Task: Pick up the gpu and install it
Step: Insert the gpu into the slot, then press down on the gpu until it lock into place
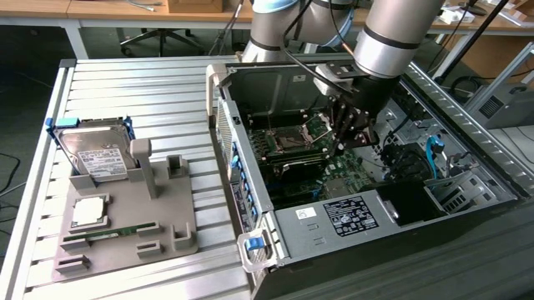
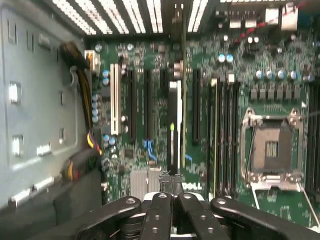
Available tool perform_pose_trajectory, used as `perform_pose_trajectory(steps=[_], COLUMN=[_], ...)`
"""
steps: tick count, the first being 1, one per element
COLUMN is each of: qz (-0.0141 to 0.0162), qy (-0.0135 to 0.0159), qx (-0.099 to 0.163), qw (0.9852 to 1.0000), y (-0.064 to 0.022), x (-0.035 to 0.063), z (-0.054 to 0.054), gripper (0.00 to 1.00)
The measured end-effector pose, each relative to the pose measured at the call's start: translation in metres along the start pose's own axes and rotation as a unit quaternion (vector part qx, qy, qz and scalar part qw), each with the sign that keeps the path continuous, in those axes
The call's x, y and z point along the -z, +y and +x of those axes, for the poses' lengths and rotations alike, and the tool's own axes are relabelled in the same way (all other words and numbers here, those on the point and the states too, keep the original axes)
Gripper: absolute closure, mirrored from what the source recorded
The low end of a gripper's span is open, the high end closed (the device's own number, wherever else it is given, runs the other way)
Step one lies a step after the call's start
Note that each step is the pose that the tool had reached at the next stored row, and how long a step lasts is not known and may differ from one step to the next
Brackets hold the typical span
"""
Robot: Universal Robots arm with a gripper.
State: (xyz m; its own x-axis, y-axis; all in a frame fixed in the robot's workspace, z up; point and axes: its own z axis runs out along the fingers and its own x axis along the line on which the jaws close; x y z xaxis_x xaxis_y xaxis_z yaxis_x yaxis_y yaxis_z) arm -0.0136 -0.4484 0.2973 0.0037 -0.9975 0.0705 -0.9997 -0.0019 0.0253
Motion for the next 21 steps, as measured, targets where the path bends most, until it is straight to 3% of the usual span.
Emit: perform_pose_trajectory(steps=[3,10,12,18,21], qz=[-0.0006,-0.0007,-0.0006,-0.0002,0.0001], qy=[0.0000,0.0000,0.0000,0.0000,0.0000], qx=[0.000,0.000,0.000,0.000,0.000], qw=[1.0000,1.0000,1.0000,1.0000,1.0000], y=[-0.0046,-0.0046,-0.0012,0.0381,0.0644], x=[0.0001,0.0001,0.0000,-0.0033,-0.0074], z=[0.000,0.000,0.000,-0.008,-0.011], gripper=[0.89,0.89,0.89,0.89,0.89])
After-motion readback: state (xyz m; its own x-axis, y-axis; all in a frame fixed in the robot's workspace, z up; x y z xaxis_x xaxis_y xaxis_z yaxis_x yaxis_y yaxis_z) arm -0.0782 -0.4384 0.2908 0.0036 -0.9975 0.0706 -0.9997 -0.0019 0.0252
